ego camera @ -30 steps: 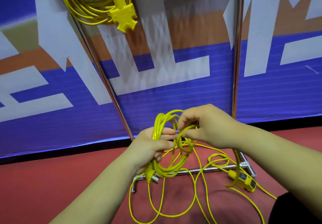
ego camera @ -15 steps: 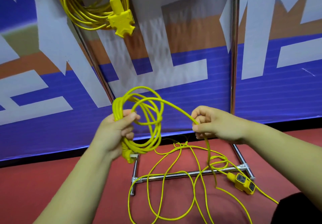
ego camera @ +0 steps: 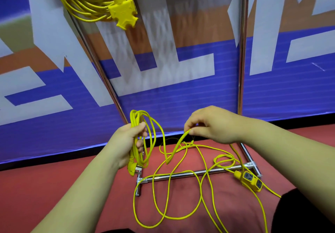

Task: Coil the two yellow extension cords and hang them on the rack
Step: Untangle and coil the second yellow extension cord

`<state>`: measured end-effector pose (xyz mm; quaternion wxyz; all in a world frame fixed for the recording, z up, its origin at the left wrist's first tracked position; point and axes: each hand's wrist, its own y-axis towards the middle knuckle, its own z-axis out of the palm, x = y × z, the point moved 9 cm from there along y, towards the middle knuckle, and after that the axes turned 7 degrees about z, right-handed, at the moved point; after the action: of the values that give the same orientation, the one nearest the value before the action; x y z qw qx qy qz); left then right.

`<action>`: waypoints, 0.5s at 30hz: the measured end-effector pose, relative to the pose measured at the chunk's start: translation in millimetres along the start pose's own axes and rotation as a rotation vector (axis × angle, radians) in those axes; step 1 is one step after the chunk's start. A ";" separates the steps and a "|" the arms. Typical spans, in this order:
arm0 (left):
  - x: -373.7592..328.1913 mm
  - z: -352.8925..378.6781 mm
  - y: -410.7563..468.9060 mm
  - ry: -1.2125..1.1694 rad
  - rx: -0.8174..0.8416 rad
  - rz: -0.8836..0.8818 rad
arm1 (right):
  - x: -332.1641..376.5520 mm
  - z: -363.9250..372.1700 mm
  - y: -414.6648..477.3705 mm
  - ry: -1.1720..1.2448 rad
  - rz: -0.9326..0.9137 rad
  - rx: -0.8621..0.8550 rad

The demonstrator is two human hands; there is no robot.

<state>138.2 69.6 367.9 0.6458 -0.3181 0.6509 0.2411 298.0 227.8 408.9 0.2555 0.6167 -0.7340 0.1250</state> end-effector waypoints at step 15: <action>1.0 75.4 -27.3 -0.055 0.260 -0.082 | 0.6 -22.5 9.9 0.391 0.028 -0.227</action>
<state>210.0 105.6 365.8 0.7086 -0.2512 0.6450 0.1369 293.3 240.6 429.3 0.4589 0.5378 -0.6884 0.1620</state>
